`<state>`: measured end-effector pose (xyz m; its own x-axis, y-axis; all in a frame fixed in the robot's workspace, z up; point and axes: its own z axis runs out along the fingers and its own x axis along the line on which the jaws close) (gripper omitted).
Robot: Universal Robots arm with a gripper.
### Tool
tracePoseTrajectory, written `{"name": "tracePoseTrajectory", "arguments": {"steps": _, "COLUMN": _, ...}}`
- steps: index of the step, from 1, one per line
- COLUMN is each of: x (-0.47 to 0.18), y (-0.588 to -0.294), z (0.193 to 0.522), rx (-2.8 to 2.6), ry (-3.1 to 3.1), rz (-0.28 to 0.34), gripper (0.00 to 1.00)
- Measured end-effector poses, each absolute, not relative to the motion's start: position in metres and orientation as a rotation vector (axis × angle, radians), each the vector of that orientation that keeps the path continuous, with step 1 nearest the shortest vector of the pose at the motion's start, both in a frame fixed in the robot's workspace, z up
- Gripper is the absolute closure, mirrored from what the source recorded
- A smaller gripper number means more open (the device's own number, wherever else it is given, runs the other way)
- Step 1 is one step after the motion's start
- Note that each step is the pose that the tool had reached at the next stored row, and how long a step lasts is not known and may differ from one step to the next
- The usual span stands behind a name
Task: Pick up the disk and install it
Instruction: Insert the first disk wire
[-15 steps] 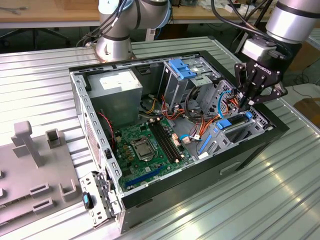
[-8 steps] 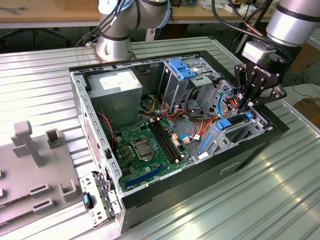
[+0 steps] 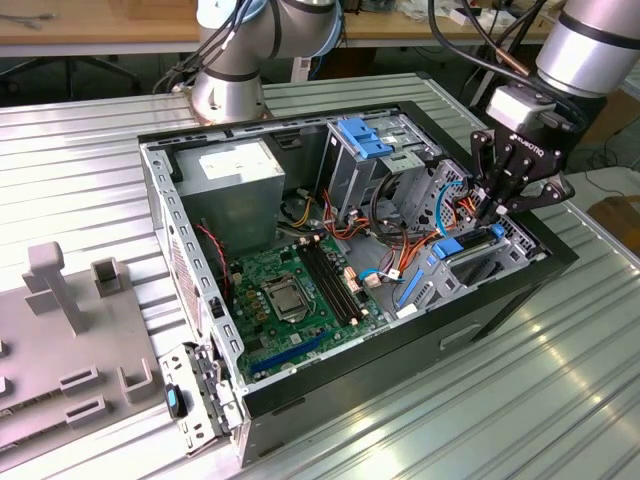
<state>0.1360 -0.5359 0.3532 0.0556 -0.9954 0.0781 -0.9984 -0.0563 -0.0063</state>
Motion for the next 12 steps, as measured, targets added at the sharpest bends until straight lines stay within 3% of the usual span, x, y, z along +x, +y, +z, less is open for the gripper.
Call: {"name": "tracePoseTrajectory", "arguments": {"steps": 12, "x": 0.1357, "y": -0.5406, "z": 0.353, "rx": 2.241, "ry": -2.15, "rz": 0.073, "gripper": 0.84}}
